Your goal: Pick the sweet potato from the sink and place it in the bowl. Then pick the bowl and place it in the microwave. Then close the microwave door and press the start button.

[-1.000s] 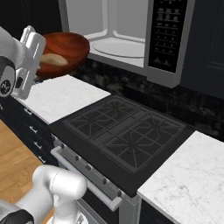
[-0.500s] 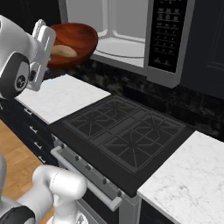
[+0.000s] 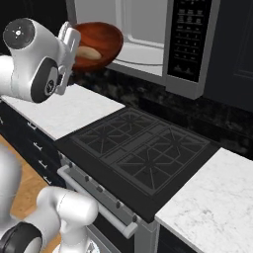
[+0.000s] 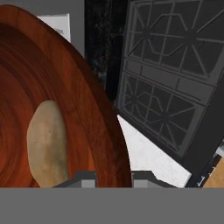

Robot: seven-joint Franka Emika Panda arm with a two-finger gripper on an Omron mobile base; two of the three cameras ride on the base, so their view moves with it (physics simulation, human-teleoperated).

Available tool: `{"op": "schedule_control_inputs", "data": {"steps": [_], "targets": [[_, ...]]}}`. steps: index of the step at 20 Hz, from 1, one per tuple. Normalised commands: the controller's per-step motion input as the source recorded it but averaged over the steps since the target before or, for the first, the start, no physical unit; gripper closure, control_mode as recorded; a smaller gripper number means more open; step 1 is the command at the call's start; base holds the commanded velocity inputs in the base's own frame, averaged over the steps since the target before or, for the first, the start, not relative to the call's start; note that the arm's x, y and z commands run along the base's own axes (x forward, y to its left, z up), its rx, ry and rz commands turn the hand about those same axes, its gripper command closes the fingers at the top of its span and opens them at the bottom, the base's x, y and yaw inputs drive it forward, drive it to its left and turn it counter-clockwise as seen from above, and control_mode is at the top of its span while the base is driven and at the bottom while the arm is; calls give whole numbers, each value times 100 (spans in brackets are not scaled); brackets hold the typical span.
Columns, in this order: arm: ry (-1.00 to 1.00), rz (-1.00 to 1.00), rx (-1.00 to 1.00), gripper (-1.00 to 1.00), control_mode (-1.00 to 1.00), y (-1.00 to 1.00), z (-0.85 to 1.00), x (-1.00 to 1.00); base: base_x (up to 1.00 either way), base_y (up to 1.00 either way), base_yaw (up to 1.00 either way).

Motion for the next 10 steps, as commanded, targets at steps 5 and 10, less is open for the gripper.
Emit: {"op": "schedule_control_inputs", "data": {"steps": [5, 10], "targets": [[0, -1, 0, 100, -100, -24, 0, 61, 0, 0, 0], [0, -1, 0, 100, -100, -26, 0, 50, 0, 0, 0]]}}
